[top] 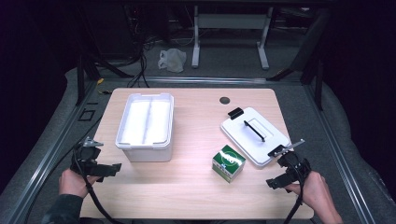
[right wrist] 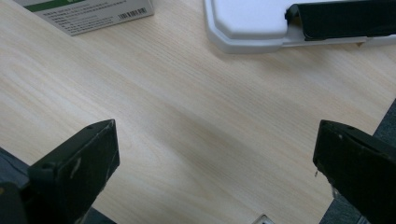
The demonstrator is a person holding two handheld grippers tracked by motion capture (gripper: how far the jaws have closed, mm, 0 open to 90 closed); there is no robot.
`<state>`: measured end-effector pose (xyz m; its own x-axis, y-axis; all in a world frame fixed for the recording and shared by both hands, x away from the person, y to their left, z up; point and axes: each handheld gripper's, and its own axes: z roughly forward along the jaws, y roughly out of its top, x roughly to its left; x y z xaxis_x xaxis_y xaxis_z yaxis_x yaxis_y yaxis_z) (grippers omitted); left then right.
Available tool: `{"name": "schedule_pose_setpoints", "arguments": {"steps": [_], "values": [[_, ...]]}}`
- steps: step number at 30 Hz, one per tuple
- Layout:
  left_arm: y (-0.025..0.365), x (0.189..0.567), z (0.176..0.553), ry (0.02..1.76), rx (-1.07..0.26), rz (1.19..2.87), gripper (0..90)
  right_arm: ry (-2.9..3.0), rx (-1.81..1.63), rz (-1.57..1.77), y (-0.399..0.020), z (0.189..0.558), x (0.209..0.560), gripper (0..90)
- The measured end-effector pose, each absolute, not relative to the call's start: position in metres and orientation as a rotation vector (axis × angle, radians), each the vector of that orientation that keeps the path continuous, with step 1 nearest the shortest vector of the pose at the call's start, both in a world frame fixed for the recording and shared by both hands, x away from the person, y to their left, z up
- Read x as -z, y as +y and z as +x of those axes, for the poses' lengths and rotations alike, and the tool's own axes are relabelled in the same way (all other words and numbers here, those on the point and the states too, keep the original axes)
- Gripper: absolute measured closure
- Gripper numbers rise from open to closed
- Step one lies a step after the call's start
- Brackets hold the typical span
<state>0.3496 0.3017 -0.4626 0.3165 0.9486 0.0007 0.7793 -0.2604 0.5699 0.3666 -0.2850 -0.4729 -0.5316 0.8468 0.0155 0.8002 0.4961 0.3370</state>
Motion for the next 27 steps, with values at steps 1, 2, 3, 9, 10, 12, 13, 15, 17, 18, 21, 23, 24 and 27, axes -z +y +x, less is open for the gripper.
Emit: {"name": "schedule_pose_setpoints", "arguments": {"steps": [1,2,3,9,10,12,13,15,17,18,21,23,24,27], "values": [[0.302,0.463,0.35,1.525,-0.478,2.117,0.0,2.583,-0.46,1.433,-0.285,0.367,0.473,0.0],[0.301,0.463,0.35,1.526,-0.479,2.116,0.0,2.584,-0.463,1.43,-0.284,0.366,0.473,0.0],[0.301,0.463,0.349,1.524,-0.477,2.12,0.0,2.584,-0.463,1.43,-0.284,0.366,0.471,0.0],[0.301,0.464,0.349,1.526,-0.471,2.123,0.0,2.583,-0.477,1.427,-0.281,0.365,0.465,0.0],[0.302,0.464,0.349,1.526,-0.472,2.125,0.1,2.591,-0.478,1.419,-0.278,0.365,0.462,0.0],[0.303,0.464,0.349,1.531,-0.472,2.123,0.0,2.594,-0.481,1.406,-0.274,0.366,0.459,0.0],[0.303,0.465,0.349,1.533,-0.47,2.124,0.1,2.594,-0.486,1.398,-0.271,0.366,0.457,0.0],[0.303,0.465,0.349,1.533,-0.469,2.125,0.1,2.594,-0.491,1.39,-0.269,0.366,0.456,0.0],[0.301,0.464,0.349,1.529,-0.476,2.125,0.0,2.608,-0.497,1.369,-0.26,0.367,0.452,0.0],[0.301,0.464,0.349,1.529,-0.476,2.125,0.0,2.608,-0.497,1.369,-0.26,0.367,0.452,0.0],[0.3,0.464,0.351,1.53,-0.471,2.131,0.0,2.616,-0.511,1.351,-0.253,0.369,0.449,0.0],[0.3,0.465,0.351,1.53,-0.47,2.134,0.1,2.621,-0.522,1.335,-0.246,0.373,0.444,0.0],[0.3,0.465,0.351,1.53,-0.47,2.134,0.0,2.621,-0.522,1.335,-0.246,0.373,0.444,0.0],[0.3,0.465,0.351,1.533,-0.469,2.136,0.0,2.627,-0.541,1.297,-0.233,0.377,0.438,0.0]]}}
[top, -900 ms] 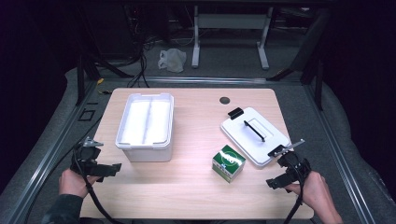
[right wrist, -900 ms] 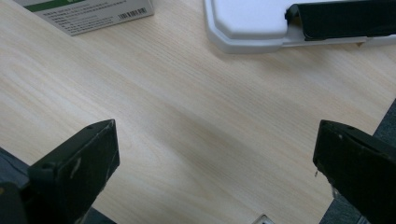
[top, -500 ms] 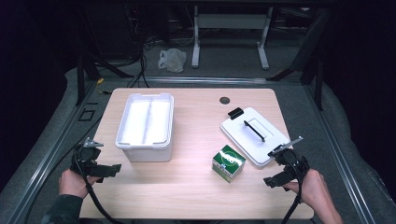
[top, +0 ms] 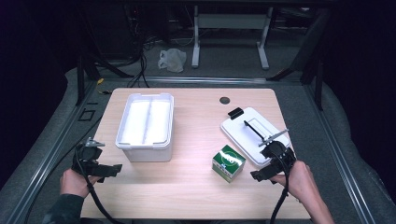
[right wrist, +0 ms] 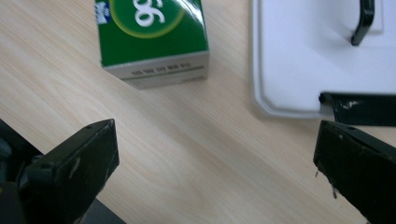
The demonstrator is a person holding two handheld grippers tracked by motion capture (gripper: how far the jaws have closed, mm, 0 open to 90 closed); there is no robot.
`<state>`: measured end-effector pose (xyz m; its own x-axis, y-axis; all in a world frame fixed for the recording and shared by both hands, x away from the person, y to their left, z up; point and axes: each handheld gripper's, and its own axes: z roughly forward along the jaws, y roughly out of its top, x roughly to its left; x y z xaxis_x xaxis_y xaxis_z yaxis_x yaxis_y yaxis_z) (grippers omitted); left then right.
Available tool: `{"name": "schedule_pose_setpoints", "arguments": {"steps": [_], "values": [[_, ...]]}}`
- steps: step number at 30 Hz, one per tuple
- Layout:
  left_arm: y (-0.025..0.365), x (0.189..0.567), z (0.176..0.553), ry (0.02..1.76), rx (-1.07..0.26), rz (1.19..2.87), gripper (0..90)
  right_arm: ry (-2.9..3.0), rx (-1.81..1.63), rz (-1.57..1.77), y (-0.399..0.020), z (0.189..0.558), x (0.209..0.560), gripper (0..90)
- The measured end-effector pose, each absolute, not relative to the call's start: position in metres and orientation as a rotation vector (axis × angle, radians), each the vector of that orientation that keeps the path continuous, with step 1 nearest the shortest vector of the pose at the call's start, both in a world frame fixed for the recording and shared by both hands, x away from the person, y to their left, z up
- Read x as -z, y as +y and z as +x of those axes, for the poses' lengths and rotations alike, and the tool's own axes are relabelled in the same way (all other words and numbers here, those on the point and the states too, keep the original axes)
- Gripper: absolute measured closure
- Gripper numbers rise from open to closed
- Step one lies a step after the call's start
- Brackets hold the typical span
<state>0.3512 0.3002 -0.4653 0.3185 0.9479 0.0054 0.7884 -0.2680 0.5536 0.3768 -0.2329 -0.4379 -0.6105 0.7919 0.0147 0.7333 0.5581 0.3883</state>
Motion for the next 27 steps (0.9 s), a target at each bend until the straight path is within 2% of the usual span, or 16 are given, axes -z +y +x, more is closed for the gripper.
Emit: {"name": "schedule_pose_setpoints", "arguments": {"steps": [13,27], "values": [[0.3,0.468,0.354,1.539,-0.455,2.137,0.0,2.68,-0.518,1.178,-0.176,0.395,0.435,0.0],[0.301,0.469,0.355,1.541,-0.443,2.145,0.1,2.766,-0.417,1.165,-0.135,0.423,0.461,0.0]]}}
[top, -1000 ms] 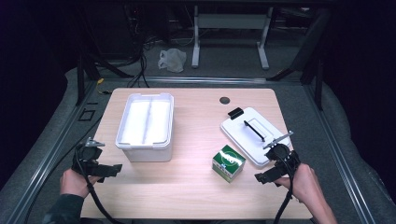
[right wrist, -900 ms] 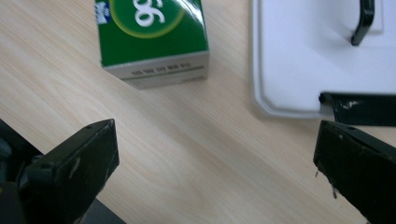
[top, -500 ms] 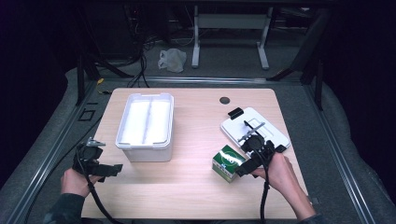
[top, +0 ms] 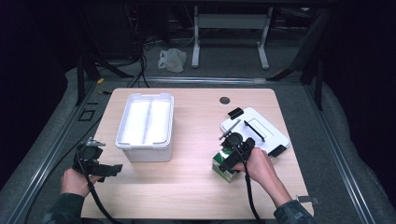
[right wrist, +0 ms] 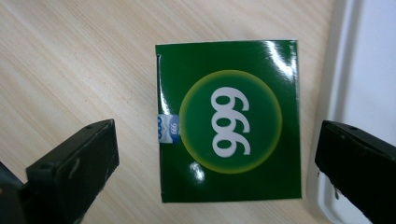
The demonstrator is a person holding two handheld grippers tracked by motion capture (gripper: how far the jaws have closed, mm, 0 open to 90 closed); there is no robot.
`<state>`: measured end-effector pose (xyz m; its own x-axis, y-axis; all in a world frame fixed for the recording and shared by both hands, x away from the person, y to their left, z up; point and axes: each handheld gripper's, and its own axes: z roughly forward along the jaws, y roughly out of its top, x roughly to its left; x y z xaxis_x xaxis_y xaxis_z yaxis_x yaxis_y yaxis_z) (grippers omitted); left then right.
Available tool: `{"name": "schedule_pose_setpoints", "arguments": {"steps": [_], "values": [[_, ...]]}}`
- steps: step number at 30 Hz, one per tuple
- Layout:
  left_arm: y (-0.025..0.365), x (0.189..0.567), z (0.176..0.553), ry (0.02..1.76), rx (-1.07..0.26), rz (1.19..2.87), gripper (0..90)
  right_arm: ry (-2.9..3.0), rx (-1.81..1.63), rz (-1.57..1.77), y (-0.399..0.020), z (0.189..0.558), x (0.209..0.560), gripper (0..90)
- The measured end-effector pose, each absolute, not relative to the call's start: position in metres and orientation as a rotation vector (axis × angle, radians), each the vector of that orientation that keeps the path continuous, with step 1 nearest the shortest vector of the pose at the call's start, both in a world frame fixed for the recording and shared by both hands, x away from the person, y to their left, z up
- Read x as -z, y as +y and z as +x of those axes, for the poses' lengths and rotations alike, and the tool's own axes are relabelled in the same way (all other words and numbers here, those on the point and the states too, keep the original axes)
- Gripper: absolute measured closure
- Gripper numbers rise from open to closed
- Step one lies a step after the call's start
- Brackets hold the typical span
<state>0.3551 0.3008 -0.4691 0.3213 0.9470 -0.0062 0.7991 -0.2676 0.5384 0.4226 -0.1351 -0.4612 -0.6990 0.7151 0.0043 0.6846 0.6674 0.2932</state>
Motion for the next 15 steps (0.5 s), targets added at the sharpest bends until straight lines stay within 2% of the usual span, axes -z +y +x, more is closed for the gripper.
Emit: {"name": "schedule_pose_setpoints", "arguments": {"steps": [15], "values": [[0.299,0.471,0.356,1.539,-0.437,2.165,0.1,2.858,-0.229,1.208,-0.116,0.45,0.495,0.0]]}}
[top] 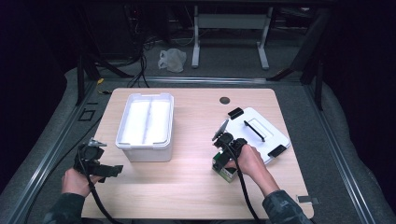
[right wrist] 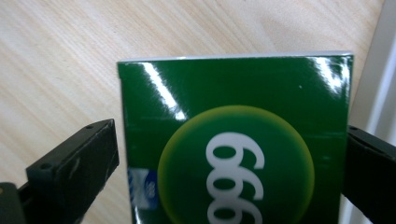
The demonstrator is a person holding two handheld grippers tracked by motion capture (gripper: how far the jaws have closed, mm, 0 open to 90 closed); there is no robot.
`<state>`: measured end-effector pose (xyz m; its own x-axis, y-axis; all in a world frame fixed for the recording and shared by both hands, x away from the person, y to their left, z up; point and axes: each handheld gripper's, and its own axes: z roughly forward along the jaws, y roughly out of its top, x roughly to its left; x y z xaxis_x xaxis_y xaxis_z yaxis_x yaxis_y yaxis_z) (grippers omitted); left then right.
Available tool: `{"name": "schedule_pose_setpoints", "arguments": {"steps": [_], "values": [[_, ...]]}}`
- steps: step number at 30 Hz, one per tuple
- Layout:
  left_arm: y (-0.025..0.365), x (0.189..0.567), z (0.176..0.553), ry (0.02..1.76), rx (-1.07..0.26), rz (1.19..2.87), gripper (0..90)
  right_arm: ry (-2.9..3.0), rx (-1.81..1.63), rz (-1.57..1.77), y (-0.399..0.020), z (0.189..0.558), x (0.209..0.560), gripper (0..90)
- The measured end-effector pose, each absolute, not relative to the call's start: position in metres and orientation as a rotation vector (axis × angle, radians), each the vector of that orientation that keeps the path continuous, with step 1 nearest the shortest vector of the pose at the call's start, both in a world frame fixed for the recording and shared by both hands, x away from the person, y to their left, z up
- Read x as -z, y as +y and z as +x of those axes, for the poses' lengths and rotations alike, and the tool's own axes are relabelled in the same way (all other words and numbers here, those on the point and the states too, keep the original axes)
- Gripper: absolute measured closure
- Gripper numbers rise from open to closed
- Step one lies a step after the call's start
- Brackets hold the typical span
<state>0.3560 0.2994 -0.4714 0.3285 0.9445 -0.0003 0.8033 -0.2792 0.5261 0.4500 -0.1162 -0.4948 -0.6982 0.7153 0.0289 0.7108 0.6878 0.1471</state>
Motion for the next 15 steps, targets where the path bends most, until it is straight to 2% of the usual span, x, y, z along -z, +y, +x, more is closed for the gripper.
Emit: {"name": "schedule_pose_setpoints", "arguments": {"steps": [5,7,8,9,10,15], "values": [[0.3,0.472,0.356,1.54,-0.434,2.167,0.1,2.864,-0.188,1.194,-0.114,0.452,0.503,0.1],[0.3,0.472,0.356,1.539,-0.433,2.169,0.1,2.86,-0.174,1.195,-0.114,0.452,0.504,2.7],[0.3,0.472,0.356,1.539,-0.434,2.169,0.1,2.86,-0.176,1.198,-0.115,0.452,0.505,8.5],[0.3,0.472,0.356,1.539,-0.434,2.169,0.1,2.86,-0.176,1.198,-0.115,0.452,0.505,8.5],[0.3,0.472,0.356,1.539,-0.434,2.17,0.1,2.845,-0.176,1.191,-0.116,0.452,0.505,12.4],[0.3,0.472,0.356,1.539,-0.435,2.17,0.1,2.847,-0.177,1.181,-0.116,0.452,0.503,15.2]]}}
